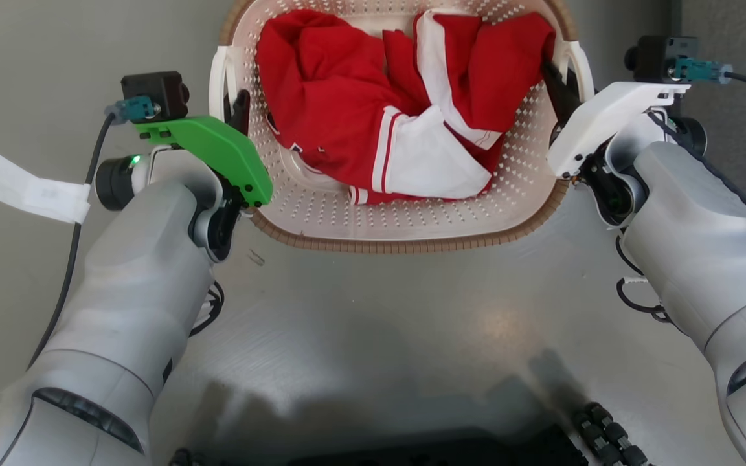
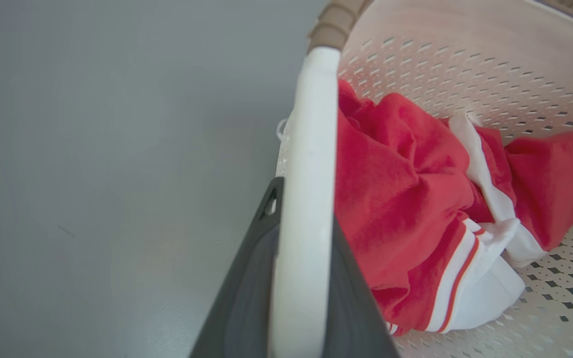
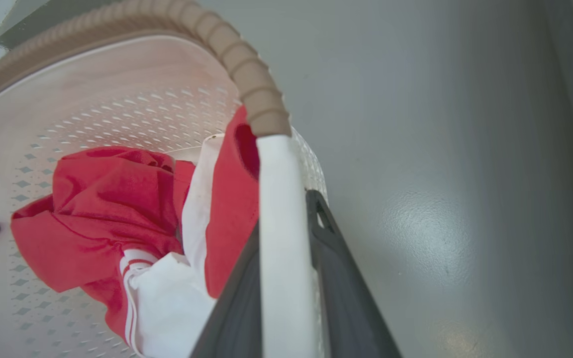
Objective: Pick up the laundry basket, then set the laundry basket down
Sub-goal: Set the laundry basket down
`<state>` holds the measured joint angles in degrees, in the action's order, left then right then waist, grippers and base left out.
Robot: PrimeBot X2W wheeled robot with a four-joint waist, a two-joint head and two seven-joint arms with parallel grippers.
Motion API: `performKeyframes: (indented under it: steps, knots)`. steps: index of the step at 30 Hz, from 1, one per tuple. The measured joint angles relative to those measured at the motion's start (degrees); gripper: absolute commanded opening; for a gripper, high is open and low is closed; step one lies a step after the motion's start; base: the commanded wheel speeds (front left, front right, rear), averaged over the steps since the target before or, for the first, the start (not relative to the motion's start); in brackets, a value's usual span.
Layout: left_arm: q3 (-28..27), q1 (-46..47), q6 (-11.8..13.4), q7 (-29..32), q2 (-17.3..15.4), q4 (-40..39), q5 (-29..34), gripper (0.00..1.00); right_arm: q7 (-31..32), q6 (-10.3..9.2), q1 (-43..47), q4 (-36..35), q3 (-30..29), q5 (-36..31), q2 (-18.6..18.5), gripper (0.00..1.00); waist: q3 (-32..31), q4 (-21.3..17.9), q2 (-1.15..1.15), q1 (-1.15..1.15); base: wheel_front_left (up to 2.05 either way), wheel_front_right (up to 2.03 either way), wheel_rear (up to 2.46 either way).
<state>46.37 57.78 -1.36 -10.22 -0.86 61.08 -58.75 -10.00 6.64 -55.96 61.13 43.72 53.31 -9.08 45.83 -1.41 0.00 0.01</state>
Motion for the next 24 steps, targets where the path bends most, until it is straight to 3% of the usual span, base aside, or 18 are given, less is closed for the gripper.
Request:
performKeyframes:
  steps: [24]
  knots:
    - [0.1, 5.3, -1.0, -3.0, -0.1, -0.1, -0.1, 0.00, -3.5, 0.40, -4.7, -1.0, -0.4, -0.4, -1.0, 0.00, 8.5, 0.0, 0.00, 0.00, 0.00, 0.00, 0.00]
